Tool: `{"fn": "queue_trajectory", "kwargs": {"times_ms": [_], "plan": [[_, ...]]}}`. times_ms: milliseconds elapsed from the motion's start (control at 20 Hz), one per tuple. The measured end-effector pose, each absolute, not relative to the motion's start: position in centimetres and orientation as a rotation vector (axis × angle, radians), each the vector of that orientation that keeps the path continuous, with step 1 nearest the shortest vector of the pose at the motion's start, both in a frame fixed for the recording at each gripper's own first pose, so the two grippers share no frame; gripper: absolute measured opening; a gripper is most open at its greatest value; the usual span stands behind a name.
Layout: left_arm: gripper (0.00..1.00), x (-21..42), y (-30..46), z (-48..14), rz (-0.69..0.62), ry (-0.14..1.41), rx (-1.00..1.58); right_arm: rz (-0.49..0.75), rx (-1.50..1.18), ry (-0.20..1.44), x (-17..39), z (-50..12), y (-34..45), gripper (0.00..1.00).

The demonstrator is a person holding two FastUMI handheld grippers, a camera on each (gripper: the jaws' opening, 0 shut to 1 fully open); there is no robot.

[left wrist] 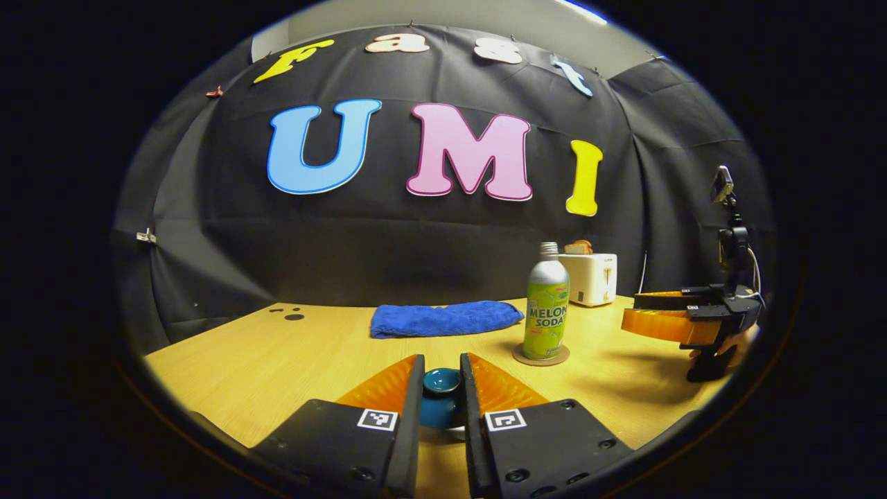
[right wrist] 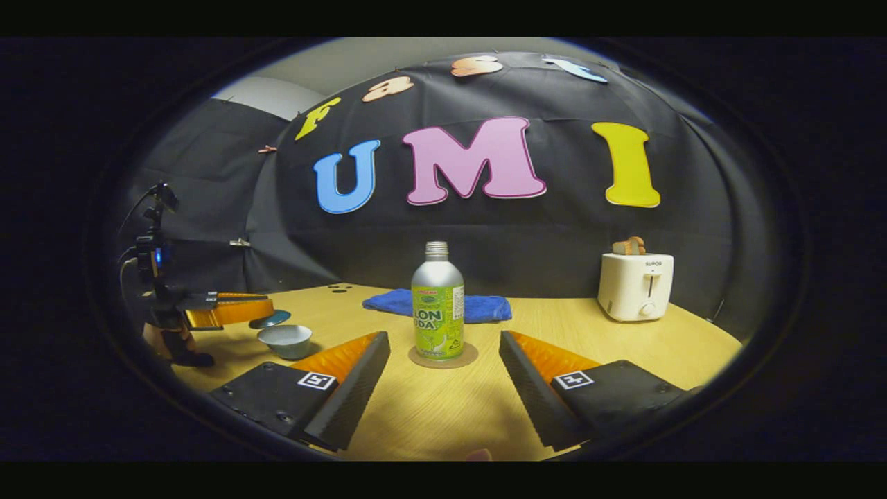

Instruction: Open the teacup lid with one hand, grasp the water bottle and pour water into the teacup with the other hand; after pouring, place the water bottle on the coaster and then close the teacup lid.

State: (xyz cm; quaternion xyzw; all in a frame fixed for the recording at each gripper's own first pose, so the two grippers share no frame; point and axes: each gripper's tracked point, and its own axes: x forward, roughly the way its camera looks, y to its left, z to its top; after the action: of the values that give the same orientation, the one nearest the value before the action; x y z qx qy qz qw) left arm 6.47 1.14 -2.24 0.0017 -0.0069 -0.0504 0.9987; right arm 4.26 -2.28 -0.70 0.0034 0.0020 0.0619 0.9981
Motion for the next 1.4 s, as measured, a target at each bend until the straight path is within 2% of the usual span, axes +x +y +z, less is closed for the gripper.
{"fn": "queue_trajectory", "kwargs": {"times_ms": [300, 1200, 1250, 1400], "plan": [[0.31, 7.7, 0.7, -3.8, -0.111, 0.093, 0.026, 0.124, 0.007, 0.005, 4.2, -0.7, -2.3, 0.98], [0.31, 8.1, -1.4, -4.6, -0.158, 0.153, 0.111, 0.128, 0.008, 0.005, 4.2, -0.7, -2.3, 0.98], [0.35, 8.3, -1.3, -4.7, -0.155, 0.155, 0.11, 0.128, 0.007, 0.005, 4.2, -0.7, -2.2, 0.98], [0.36, 8.2, -1.0, -4.5, -0.145, 0.151, 0.1, 0.128, 0.008, 0.005, 4.2, -0.7, -2.3, 0.98]]}}
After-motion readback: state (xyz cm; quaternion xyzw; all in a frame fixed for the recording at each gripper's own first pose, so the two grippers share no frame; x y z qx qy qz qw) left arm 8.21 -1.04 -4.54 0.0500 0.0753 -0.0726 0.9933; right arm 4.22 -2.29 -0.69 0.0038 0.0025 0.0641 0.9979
